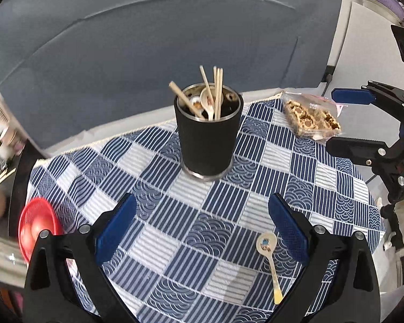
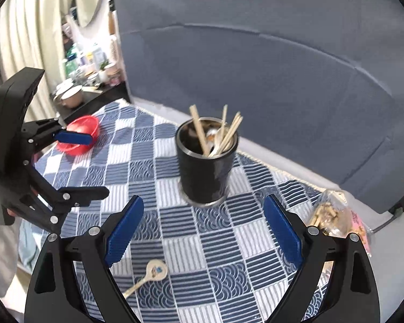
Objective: Organize utensils
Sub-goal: 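Move both tools back toward the last small printed spoon on the cloth, then close the right tool on the printed spoon's handle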
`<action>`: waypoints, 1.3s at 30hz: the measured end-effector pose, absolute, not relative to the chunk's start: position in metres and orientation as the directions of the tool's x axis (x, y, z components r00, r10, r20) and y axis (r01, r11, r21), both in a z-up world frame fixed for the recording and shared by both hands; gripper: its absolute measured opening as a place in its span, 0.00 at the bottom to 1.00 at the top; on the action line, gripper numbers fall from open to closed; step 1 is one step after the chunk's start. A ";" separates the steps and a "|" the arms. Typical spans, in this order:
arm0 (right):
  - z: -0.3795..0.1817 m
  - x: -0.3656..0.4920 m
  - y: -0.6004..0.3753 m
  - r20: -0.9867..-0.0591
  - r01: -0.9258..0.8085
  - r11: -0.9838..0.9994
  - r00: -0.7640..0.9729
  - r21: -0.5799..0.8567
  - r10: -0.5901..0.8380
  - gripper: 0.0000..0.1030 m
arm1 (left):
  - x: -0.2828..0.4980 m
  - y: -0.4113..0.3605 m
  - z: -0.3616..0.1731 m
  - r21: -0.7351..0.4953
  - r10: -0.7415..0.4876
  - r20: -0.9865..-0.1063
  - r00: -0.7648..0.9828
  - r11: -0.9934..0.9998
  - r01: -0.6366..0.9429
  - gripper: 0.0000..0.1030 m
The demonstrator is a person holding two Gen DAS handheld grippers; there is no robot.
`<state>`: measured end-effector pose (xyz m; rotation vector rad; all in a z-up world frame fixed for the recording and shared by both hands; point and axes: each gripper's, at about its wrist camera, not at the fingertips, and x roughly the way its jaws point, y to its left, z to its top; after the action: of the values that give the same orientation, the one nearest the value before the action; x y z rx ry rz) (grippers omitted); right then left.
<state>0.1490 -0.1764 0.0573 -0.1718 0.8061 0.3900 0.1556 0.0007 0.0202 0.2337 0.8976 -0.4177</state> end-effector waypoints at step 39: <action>-0.103 0.136 -0.151 -0.880 -0.658 0.737 0.250 0.151 0.403 0.73 | 0.052 -0.051 -0.141 -0.075 -0.199 -0.930 0.310 0.926 0.371 0.93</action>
<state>0.1357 -0.1509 -0.1030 -0.2703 1.1009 0.7346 0.0523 -0.0514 -0.1409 0.1642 1.1990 -0.3788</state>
